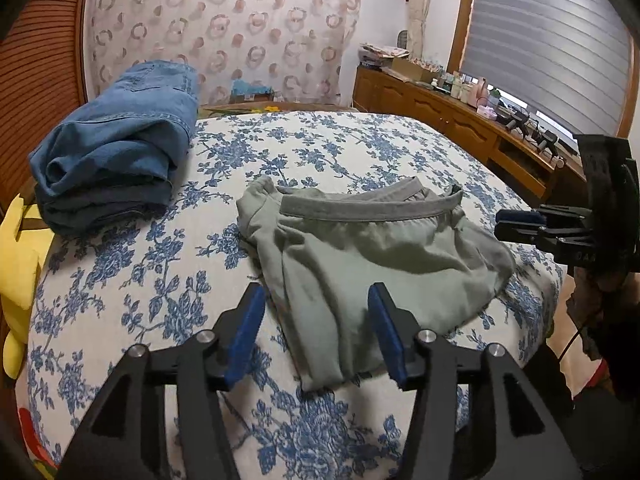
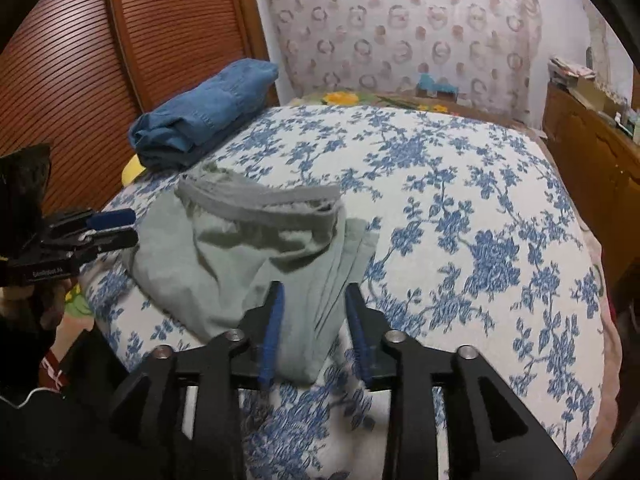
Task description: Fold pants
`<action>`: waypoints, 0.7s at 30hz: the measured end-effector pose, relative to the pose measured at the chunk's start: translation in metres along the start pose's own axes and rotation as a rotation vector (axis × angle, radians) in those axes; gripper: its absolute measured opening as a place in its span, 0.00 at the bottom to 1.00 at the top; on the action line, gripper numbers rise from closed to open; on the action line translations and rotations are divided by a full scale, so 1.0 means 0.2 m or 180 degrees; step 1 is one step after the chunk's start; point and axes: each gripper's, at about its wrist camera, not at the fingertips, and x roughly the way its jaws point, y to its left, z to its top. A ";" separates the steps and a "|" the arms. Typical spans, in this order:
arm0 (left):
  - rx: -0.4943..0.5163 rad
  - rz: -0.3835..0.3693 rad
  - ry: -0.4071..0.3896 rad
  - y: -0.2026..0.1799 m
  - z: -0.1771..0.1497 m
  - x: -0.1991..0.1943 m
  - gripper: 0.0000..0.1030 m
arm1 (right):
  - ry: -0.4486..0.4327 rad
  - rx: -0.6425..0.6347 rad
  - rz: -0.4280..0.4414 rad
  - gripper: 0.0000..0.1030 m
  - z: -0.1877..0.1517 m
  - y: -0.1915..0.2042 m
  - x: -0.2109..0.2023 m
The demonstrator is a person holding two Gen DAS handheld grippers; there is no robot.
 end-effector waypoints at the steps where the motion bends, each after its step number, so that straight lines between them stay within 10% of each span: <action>1: 0.0013 0.0015 0.0011 0.00 0.01 0.02 0.52 | 0.0006 0.0001 -0.0007 0.36 0.01 -0.01 0.02; 21: 0.0045 0.0128 0.0076 0.09 0.12 0.22 0.52 | 0.0189 -0.0117 0.0068 0.37 0.20 -0.05 0.28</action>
